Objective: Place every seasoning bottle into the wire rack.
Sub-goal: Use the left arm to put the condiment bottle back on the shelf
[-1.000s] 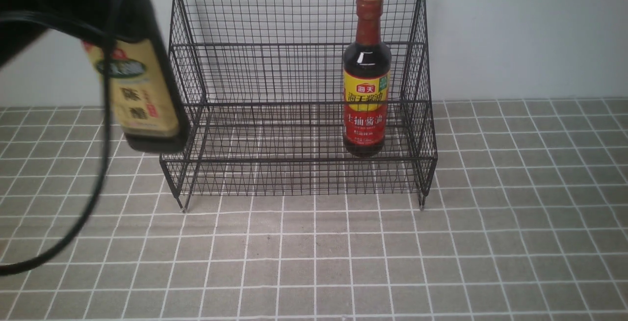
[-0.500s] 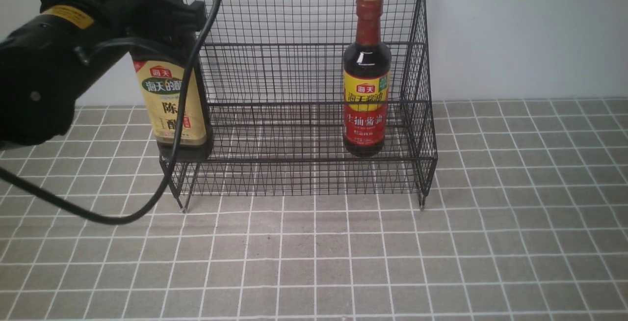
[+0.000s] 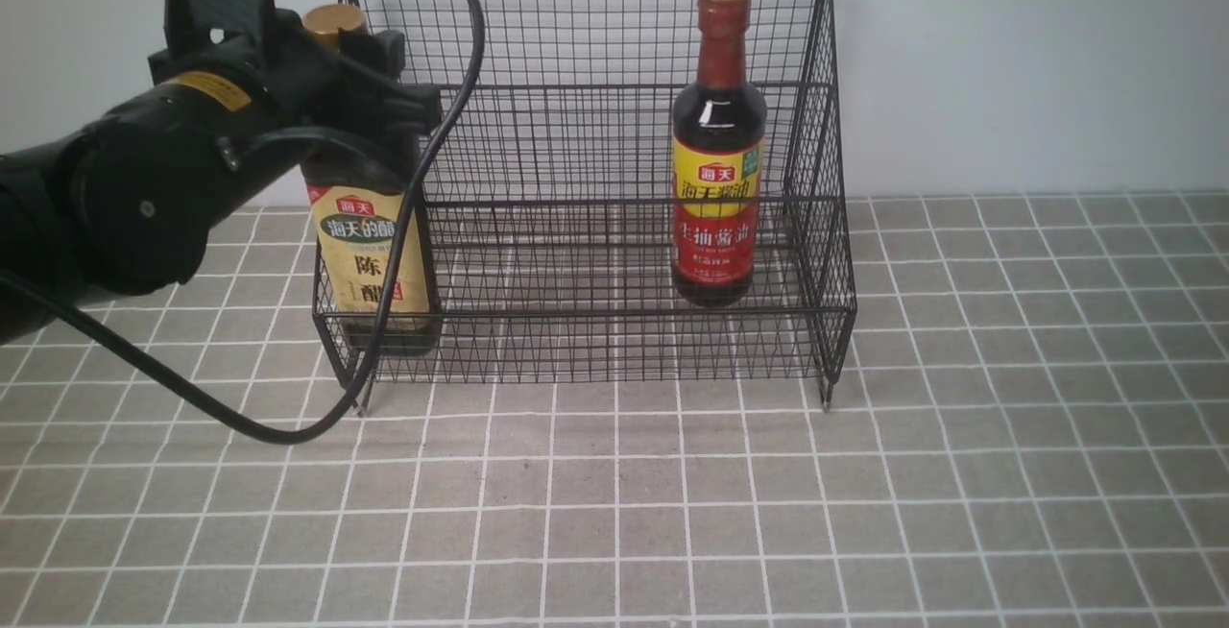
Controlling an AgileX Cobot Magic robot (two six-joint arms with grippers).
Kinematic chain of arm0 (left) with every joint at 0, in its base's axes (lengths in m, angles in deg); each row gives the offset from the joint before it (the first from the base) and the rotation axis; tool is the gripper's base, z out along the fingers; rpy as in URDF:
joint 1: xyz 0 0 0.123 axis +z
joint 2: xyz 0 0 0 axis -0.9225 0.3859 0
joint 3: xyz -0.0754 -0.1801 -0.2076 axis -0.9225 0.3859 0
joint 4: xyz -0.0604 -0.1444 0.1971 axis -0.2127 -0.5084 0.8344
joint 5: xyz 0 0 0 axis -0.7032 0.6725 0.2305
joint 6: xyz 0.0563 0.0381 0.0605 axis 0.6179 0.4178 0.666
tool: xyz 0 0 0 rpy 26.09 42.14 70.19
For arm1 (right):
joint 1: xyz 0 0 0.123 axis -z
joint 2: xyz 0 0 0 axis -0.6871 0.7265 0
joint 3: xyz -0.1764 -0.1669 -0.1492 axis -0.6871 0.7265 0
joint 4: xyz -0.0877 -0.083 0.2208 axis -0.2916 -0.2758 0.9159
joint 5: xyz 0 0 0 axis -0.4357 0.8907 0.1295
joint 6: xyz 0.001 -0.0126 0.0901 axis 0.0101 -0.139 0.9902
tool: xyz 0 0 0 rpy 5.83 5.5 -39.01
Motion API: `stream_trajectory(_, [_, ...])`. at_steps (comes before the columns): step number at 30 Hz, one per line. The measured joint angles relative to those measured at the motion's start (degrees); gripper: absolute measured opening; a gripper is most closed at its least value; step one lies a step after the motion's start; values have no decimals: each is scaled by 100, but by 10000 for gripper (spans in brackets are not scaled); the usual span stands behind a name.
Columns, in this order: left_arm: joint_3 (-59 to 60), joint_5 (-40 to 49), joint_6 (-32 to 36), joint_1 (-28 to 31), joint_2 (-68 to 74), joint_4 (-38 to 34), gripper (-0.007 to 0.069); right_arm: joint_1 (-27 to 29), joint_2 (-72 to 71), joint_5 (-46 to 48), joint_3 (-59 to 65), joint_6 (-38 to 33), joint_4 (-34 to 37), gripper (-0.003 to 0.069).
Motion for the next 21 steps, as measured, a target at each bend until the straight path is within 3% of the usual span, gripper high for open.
stream_trajectory(12, [-42,288,69,-11,155,-496,316,0,0,187,27,0,0,-12])
stream_trajectory(15, [-59,551,82,-12,144,-509,400,0,0,201,27,0,0,-12])
stream_trajectory(21, [-62,1273,119,-12,-71,-488,468,0,0,201,27,0,0,-12])
